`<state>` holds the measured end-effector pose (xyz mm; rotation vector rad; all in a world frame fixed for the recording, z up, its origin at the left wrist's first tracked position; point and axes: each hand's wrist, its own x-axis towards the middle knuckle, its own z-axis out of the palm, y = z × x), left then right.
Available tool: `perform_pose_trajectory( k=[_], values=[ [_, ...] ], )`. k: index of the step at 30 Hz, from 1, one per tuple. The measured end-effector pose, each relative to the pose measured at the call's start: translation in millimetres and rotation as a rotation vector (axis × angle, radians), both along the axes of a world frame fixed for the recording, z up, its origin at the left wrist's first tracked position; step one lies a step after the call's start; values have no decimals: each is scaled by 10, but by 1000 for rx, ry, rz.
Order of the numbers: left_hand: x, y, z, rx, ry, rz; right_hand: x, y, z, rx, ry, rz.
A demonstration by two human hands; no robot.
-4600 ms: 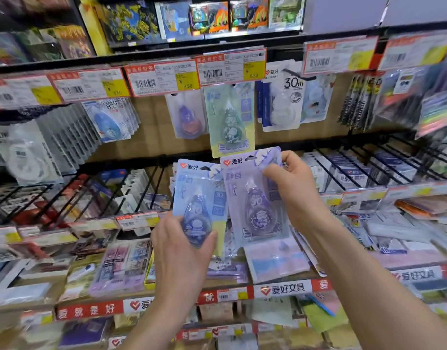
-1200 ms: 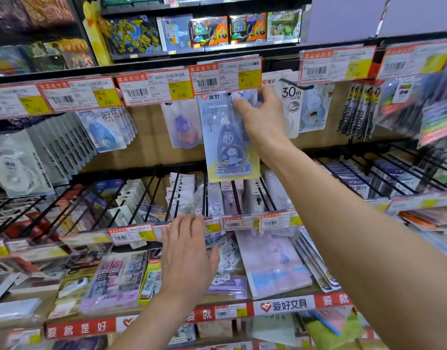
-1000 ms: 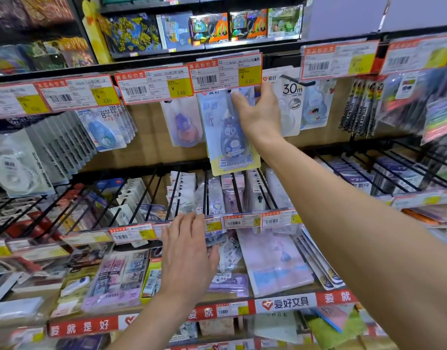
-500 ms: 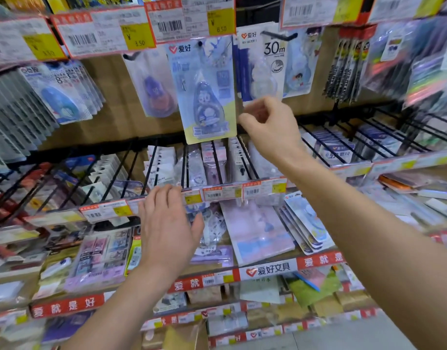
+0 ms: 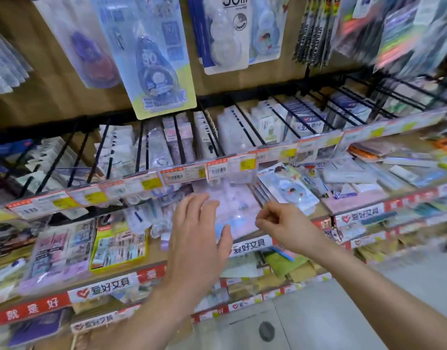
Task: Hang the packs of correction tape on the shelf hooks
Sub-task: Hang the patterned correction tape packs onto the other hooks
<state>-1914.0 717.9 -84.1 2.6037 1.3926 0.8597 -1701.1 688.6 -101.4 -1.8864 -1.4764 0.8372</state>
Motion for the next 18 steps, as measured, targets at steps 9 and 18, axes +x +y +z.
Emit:
perform_pose_trajectory(
  k=[9,18],
  values=[
    [462,326,-757,-374,452,-88,560,219,-460,-123,-263,-333],
    [1183,578,-911,-701,306,-105,950,750,-615,-334,-367,-365]
  ],
)
